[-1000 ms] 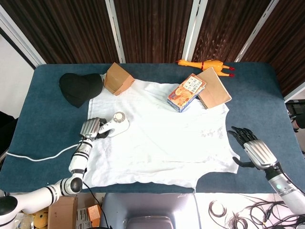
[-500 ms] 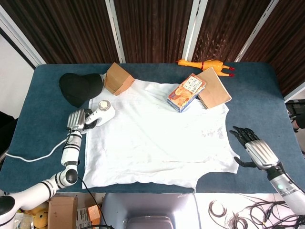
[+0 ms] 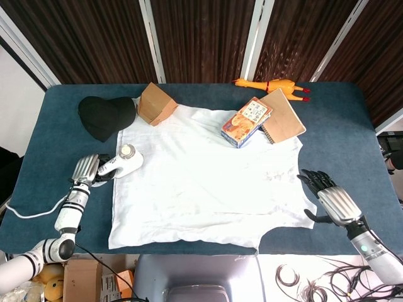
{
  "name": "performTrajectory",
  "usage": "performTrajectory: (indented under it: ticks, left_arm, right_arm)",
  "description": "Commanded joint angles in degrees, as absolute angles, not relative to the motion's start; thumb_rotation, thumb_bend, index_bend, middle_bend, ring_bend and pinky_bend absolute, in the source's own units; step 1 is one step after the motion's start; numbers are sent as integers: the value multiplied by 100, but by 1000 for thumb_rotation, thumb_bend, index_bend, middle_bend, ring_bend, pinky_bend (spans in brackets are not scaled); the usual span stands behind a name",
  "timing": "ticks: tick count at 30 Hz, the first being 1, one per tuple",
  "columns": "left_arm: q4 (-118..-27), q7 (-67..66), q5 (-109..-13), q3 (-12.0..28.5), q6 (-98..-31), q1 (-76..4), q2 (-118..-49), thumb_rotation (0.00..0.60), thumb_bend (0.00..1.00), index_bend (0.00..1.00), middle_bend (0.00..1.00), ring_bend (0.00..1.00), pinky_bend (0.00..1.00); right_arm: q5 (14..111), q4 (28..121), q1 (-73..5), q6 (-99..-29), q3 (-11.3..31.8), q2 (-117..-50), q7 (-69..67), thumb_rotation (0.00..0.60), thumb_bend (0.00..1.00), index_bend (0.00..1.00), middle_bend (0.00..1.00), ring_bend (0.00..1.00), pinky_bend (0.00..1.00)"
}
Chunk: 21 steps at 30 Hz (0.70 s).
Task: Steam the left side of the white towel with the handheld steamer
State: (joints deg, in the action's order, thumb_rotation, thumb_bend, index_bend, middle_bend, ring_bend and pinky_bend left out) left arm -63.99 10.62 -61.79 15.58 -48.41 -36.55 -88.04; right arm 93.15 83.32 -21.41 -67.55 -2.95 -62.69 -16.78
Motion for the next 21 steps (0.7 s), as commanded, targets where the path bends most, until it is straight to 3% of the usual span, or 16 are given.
performTrajectory:
  ticks: [1,6,10,13,17,21]
  left_arm:
    - [-5888,1761,-6773,1259,-4734,-3553,-8888,600,619,1000,1000,1000,1000]
    - [-5522,2436,-7190,1101,-4658,-3569,-8958,600,592,1000,981,949,1000]
    - [-5263,2802,-7486,940,-4628,-3584,-8983,600,540,935,844,796,1000]
    - [-5144,2985,-7678,814,-4608,-3598,-8966,600,475,768,720,668,970]
    - [-5075,3224,-7869,665,-4517,-3627,-8887,600,339,485,513,460,745]
    - [-5011,3218,-7959,633,-4699,-3600,-8890,600,138,217,295,245,536]
  right_arm:
    - [9282,8399,-2155,-6710,-282,-6283,-1574,600,268,0,0,0,0]
    - [9247,8495,-2175,-6651,-268,-6301,-1440,600,268,0,0,0,0]
    - [9218,8540,-2185,-6617,-258,-6310,-1375,600,268,0,0,0,0]
    - [9210,8550,-2182,-6613,-259,-6309,-1361,600,268,0,0,0,0]
    - [9212,8563,-2176,-6623,-259,-6299,-1365,600,268,0,0,0,0]
    - [9217,8566,-2170,-6631,-263,-6292,-1372,600,268,0,0,0,0]
